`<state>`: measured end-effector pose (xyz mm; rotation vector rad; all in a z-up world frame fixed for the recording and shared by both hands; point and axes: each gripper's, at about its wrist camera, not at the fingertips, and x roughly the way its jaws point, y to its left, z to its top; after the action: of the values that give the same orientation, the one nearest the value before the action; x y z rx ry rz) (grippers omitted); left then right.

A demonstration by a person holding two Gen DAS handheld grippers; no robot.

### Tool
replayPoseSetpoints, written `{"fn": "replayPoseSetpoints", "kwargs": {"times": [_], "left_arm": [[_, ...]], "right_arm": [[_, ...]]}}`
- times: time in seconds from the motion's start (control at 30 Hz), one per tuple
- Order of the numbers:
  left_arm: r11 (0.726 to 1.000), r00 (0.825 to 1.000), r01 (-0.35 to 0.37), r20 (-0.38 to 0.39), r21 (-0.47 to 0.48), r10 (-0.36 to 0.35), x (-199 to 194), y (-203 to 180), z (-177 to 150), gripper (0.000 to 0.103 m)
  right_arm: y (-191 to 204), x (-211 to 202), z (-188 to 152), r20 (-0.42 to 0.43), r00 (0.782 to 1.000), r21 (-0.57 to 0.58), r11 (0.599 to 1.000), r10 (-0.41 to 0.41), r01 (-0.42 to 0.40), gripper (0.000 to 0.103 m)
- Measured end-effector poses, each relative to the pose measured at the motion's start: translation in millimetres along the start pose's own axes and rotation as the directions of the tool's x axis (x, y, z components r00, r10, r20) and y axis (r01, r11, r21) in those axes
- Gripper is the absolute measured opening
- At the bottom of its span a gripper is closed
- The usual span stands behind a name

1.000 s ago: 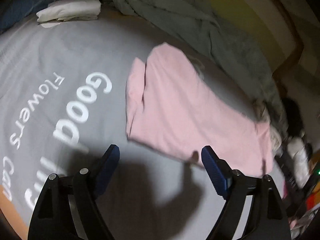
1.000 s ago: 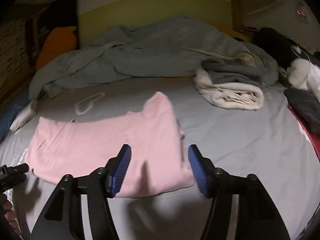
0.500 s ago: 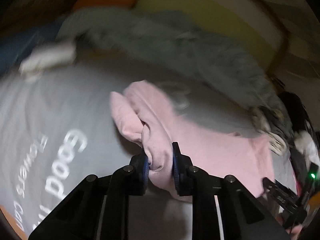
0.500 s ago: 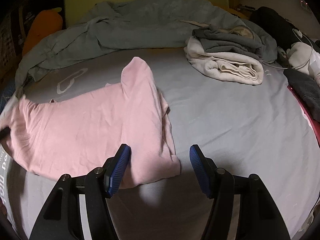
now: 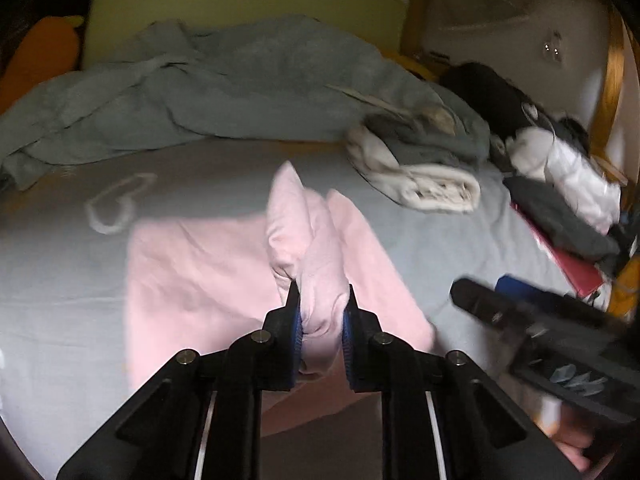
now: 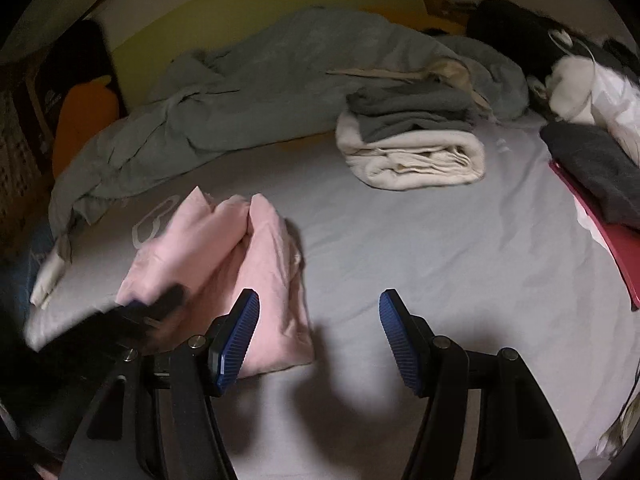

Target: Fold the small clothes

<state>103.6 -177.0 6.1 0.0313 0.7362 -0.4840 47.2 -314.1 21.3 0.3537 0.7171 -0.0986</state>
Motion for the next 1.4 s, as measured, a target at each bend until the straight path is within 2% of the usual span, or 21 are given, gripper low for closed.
{"fn": "replayPoseSetpoints", "kwargs": {"times": [0.1, 0.17, 0.23, 0.3, 0.37, 0.4, 0.47, 0.53, 0.57, 0.6, 0.67, 0.73, 0.8, 0.9, 0.97, 1.0, 1.07, 1.1, 1.2, 1.33, 1.4], "left_arm": [[1.000, 1.000, 0.007, 0.018, -0.025, -0.007, -0.8, -8.9, -11.3, 0.015], [0.996, 0.996, 0.053, 0.076, -0.068, -0.048, -15.4, -5.7, -6.9, 0.015], [0.997, 0.992, 0.057, 0.111, -0.049, -0.051, -22.5, -11.6, 4.0, 0.015], [1.000, 0.999, 0.011, 0.044, 0.027, -0.013, -7.0, -25.5, 10.0, 0.016], [0.996, 0.999, 0.012, -0.038, 0.083, -0.009, 14.0, -29.4, 2.7, 0.017], [0.996, 0.995, 0.048, -0.089, 0.070, -0.042, 23.5, -28.0, -2.0, 0.024], [0.993, 0.990, 0.115, -0.086, 0.002, -0.114, 16.6, -20.3, -12.0, 0.033], [0.980, 0.982, 0.191, 0.019, -0.056, -0.190, -21.6, -4.8, -22.6, 0.045], [0.976, 0.976, 0.205, 0.085, -0.073, -0.199, -44.0, 6.0, -29.8, 0.062], [0.982, 0.977, 0.160, 0.158, -0.096, -0.144, -68.0, 18.5, -37.2, 0.071], [0.991, 0.978, 0.051, 0.207, -0.123, -0.024, -91.3, 36.2, -41.6, 0.071], [0.989, 0.981, -0.035, 0.185, -0.144, 0.061, -93.6, 55.4, -39.8, 0.071], [0.978, 0.982, -0.104, 0.136, -0.182, 0.130, -84.1, 73.7, -37.6, 0.061], [0.964, 0.991, -0.100, 0.063, -0.245, 0.119, -60.4, 91.1, -37.8, 0.061], [0.961, 0.998, -0.040, 0.026, -0.273, 0.049, -45.9, 92.7, -44.3, 0.061], [0.961, 0.999, -0.040, 0.005, -0.274, 0.043, -40.4, 88.6, -49.5, 0.061], [0.963, 0.997, -0.073, -0.035, -0.260, 0.066, -32.2, 81.4, -60.0, 0.061], [0.962, 0.996, -0.083, -0.056, -0.260, 0.071, -28.2, 80.1, -65.9, 0.062], [0.961, 0.994, -0.106, -0.055, -0.254, 0.095, -30.4, 79.5, -76.6, 0.065], [0.970, 0.988, -0.155, -0.031, -0.188, 0.152, -37.1, 73.2, -80.2, 0.066], [0.973, 0.991, -0.134, -0.032, -0.190, 0.130, -38.1, 76.7, -83.8, 0.066]], "right_arm": [[-14.8, 3.4, 2.7, -0.022, 1.000, 0.048, 0.999, -0.005, 0.006, 0.064], [-22.9, 6.1, 3.0, -0.034, 0.999, 0.078, 0.997, -0.015, 0.017, 0.064], [-31.1, 7.7, 4.4, -0.040, 0.999, 0.116, 0.993, -0.002, 0.007, 0.064], [-35.0, 6.0, 6.4, -0.039, 0.999, 0.130, 0.991, 0.016, -0.011, 0.064], [-37.6, 1.8, 7.1, -0.025, 0.999, 0.143, 0.989, 0.029, -0.026, 0.064], [-38.3, -1.4, 7.6, -0.016, 0.999, 0.147, 0.988, 0.044, -0.041, 0.064], [-38.8, -9.4, 10.2, 0.013, 0.996, 0.149, 0.985, 0.087, -0.088, 0.064], [-37.0, -16.8, 13.5, 0.054, 0.993, 0.136, 0.985, 0.103, -0.109, 0.064], [-35.2, -18.9, 14.3, 0.064, 0.992, 0.120, 0.986, 0.110, -0.117, 0.063], [-32.4, -20.3, 15.2, 0.073, 0.990, 0.099, 0.987, 0.120, -0.127, 0.055], [-20.2, -21.4, 17.9, 0.071, 0.978, 0.032, 0.980, 0.195, -0.198, 0.041], [3.2, -21.2, 18.6, 0.053, 0.955, -0.051, 0.956, 0.293, -0.290, 0.031], [33.2, -19.4, 16.2, 0.046, 0.935, -0.149, 0.928, 0.351, -0.341, 0.025], [71.0, 6.6, 9.5, -0.054, 0.923, -0.224, 0.896, 0.382, -0.384, 0.021], [82.9, 30.6, 0.5, -0.117, 0.942, -0.241, 0.911, 0.316, -0.336, 0.020], [83.4, 43.3, -5.4, -0.133, 0.961, -0.246, 0.931, 0.242, -0.268, 0.019], [71.6, 52.6, -11.1, -0.129, 0.978, -0.229, 0.954, 0.167, -0.193, 0.011], [59.7, 51.2, -11.1, -0.121, 0.980, -0.203, 0.963, 0.155, -0.177, 0.005], [29.4, 40.7, -9.4, -0.085, 0.983, -0.131, 0.976, 0.162, -0.172, 0.003], [-0.5, 32.4, -4.3, -0.012, 0.998, -0.085, 0.995, -0.056, 0.055, 0.000], [-15.3, 25.6, 1.2, -0.017, 1.000, -0.034, 0.999, -0.004, 0.004, 0.000]]}}
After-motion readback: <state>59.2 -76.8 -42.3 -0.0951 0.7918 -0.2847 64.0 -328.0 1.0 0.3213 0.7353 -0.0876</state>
